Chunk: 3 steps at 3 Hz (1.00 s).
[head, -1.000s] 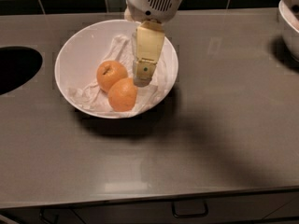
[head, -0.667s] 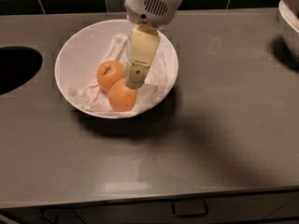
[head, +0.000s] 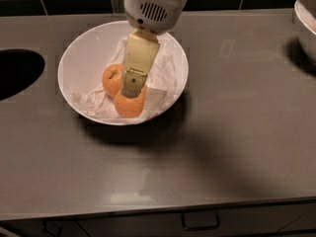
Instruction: Pick orange from white bowl
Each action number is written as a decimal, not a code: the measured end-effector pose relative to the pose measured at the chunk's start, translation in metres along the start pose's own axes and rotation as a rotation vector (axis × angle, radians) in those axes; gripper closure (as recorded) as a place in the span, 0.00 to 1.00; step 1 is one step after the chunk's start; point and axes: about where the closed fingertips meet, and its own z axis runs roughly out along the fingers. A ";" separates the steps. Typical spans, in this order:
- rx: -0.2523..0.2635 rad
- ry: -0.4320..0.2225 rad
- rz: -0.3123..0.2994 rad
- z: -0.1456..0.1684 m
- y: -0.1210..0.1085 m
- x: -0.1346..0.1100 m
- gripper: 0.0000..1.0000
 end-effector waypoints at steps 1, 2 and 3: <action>0.001 0.028 0.074 0.008 0.004 0.007 0.00; 0.054 0.068 0.173 0.016 0.011 0.015 0.00; 0.086 0.098 0.226 0.028 0.016 0.018 0.00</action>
Offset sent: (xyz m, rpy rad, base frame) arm -0.0136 -0.0153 -0.0450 -0.0653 0.0148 -0.3486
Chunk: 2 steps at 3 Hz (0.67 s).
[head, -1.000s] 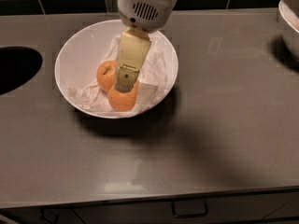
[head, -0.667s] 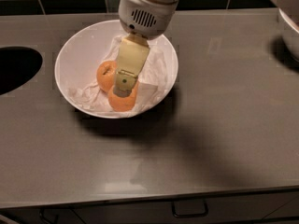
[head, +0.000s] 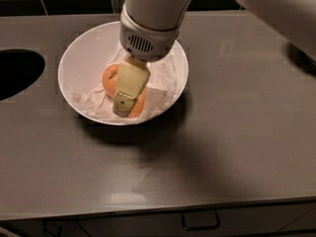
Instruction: Pick orange from white bowl
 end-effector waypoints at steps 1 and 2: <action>0.000 0.000 0.000 0.000 0.000 0.000 0.00; 0.018 -0.018 0.021 0.003 -0.003 -0.003 0.00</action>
Offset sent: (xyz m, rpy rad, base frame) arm 0.0122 0.0036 -0.0086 0.0374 -0.0283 -0.0524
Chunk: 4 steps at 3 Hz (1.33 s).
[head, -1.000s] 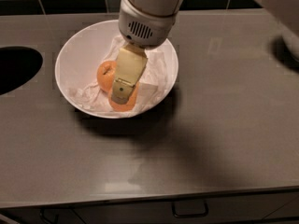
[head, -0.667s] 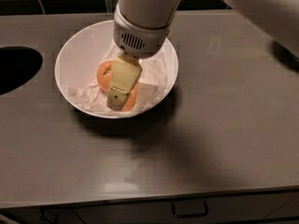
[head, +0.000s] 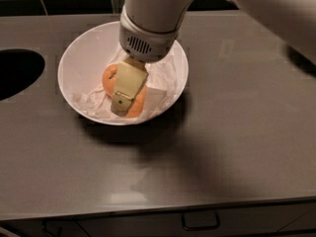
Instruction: Pick orange from white bowl
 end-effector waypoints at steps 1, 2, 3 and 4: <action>0.028 -0.011 0.049 0.005 -0.004 -0.004 0.00; 0.056 -0.029 0.099 0.010 -0.006 -0.007 0.00; 0.068 -0.038 0.126 0.015 -0.005 -0.010 0.06; 0.070 -0.046 0.151 0.021 -0.006 -0.009 0.19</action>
Offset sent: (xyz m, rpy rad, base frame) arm 0.0187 0.0087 -0.0140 0.0678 -0.0537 -0.1685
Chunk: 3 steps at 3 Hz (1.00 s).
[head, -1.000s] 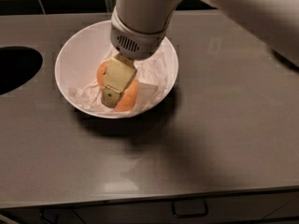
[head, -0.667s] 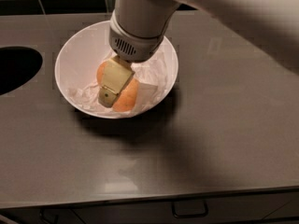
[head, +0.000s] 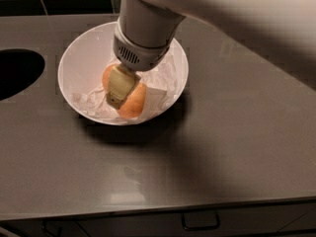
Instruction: Pick orange from white bowl
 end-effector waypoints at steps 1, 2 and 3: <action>-0.001 -0.004 0.017 0.004 -0.001 0.001 0.23; 0.002 -0.002 0.022 0.009 -0.001 0.002 0.27; 0.017 0.003 0.035 0.012 -0.001 0.003 0.28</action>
Offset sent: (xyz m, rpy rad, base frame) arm 0.0065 -0.0010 -0.0176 0.0072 0.0105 -0.0320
